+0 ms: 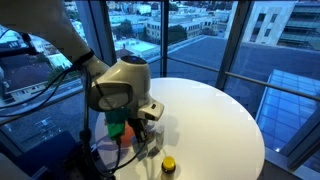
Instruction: Remove the blue bottle from the plastic bag and place it on the table
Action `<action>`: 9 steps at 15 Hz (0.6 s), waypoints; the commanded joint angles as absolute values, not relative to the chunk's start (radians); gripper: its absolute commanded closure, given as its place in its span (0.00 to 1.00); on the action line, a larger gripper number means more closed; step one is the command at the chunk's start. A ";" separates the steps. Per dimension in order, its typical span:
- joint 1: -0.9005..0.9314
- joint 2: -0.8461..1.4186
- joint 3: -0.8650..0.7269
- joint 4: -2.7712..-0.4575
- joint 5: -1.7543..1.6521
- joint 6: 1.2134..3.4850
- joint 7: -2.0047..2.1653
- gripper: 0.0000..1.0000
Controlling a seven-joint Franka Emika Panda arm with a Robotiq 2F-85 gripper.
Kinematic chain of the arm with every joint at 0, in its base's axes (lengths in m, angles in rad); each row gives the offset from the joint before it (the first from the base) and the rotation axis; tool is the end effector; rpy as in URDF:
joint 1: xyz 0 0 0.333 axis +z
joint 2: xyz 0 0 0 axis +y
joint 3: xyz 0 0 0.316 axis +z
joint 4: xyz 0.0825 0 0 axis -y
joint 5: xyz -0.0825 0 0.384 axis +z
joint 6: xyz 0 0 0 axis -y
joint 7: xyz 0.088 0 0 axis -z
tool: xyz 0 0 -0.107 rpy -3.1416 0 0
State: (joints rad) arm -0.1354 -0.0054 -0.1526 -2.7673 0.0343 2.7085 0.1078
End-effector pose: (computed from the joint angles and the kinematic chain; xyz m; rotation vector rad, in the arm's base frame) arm 0.3658 -0.1095 0.2118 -3.0504 0.6618 0.0811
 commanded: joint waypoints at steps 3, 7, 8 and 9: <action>-0.144 -0.001 -0.151 -2.765 0.087 2.708 0.012 0.12; -0.137 -0.076 -0.148 -2.775 0.078 2.668 -0.013 0.00; -0.134 -0.094 -0.147 -2.773 0.079 2.650 -0.019 0.00; -0.132 -0.110 -0.145 -2.769 0.069 2.630 -0.011 0.00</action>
State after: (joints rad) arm -0.1332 -0.0315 -0.1515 -2.7662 0.0593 2.6977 0.0170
